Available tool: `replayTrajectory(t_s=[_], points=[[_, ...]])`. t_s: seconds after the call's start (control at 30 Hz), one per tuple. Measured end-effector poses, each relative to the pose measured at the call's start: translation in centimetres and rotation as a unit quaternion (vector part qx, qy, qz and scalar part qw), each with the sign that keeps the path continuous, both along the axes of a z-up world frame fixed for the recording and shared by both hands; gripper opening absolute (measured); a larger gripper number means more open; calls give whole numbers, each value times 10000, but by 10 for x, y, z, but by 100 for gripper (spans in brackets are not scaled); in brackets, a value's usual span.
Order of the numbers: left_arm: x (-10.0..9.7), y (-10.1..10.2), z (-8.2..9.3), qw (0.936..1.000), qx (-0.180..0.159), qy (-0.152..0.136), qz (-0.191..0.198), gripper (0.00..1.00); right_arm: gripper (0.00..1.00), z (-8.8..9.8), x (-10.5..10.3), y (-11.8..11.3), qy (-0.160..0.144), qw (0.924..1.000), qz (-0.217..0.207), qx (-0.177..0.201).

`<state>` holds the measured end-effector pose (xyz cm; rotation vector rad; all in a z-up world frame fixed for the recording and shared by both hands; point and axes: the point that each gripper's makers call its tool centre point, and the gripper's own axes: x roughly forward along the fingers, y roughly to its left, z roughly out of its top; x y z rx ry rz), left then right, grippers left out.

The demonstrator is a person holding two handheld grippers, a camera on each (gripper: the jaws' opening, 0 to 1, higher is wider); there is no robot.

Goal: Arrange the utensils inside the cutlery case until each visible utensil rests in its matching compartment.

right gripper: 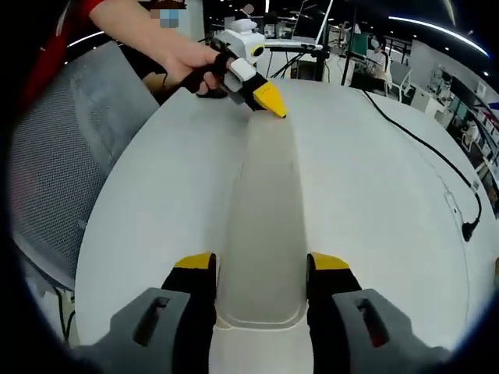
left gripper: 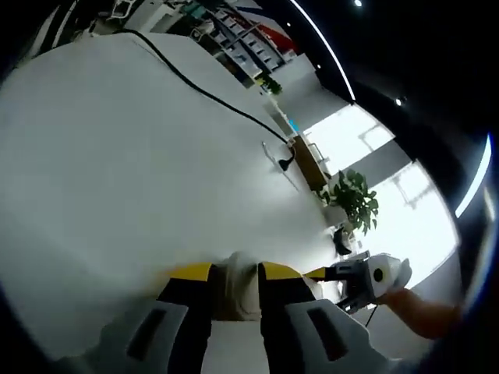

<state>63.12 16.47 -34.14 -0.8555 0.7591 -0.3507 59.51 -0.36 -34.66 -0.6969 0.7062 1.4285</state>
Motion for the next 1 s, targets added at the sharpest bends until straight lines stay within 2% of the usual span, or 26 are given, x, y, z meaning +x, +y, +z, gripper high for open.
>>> replayTrajectory(t_s=[0.03, 0.07, 0.1, 0.13, 0.17, 0.23, 0.3, 0.43, 0.57, 0.63, 0.7, 0.8, 0.87, 0.9, 0.93, 0.97, 1.0], points=[[0, -1, -1, 9999, -111, 3, 41, 21, 44, 0, 1, -3, -9, 9999, -129, -51], [0, 0, -1, 9997, -195, 64, 109, 21, 46, -1, 4, -10, 27, 9985, -506, -184], [1, 1, -2, 9991, -292, 163, 257, 21, 47, -1, 3, -16, 45, 9978, -584, -301], [1, 2, -2, 9993, -278, 110, 234, 21, 45, 0, 0, -17, -38, 9989, -409, -227], [1, 1, -2, 9995, -246, 85, 191, 21, 44, 2, 0, -20, -265, 9989, -347, -141], [2, -1, -2, 9994, -275, 101, 160, 21, 43, 0, 0, -24, -173, 9979, -585, -201], [3, -2, -1, 9992, -315, 122, 210, 21, 43, 0, 4, -25, -252, 9970, -699, -230], [4, -2, -2, 9986, -356, 244, 302, 20, 42, -2, 4, -26, -205, 9979, -527, -323], [3, -3, -3, 9990, -274, 155, 322, 19, 41, -3, 6, -26, -50, 9978, -522, -411], [3, -2, -3, 9982, -331, 256, 423, 18, 41, -5, 7, -26, -32, 9978, -484, -460], [4, -1, -4, 9989, -310, 90, 326, 17, 41, -6, 7, -26, -22, 9977, -456, -501], [3, -2, -2, 9992, -171, 78, 345, 15, 41, -7, 6, -27, -51, 9977, -408, -545], [4, 0, -1, 9995, -85, -110, 301, 9, 41, -8, 7, -29, -54, 9979, -386, -508], [9, 4, 4, 9986, -118, -320, 413, 3, 41, -8, 8, -28, -78, 9981, -338, -500], [2, -16, 4, 9974, -626, 201, 301, 3, 41, -9, 9, -32, 41, 9972, -520, -544], [12, -15, 3, 9981, -452, -147, 388, 3, 41, -8, 8, -31, 18, 9974, -490, -526], [8, -14, 5, 9973, -516, -315, 407, 3, 41, -8, 7, -31, -20, 9976, -453, -531]])
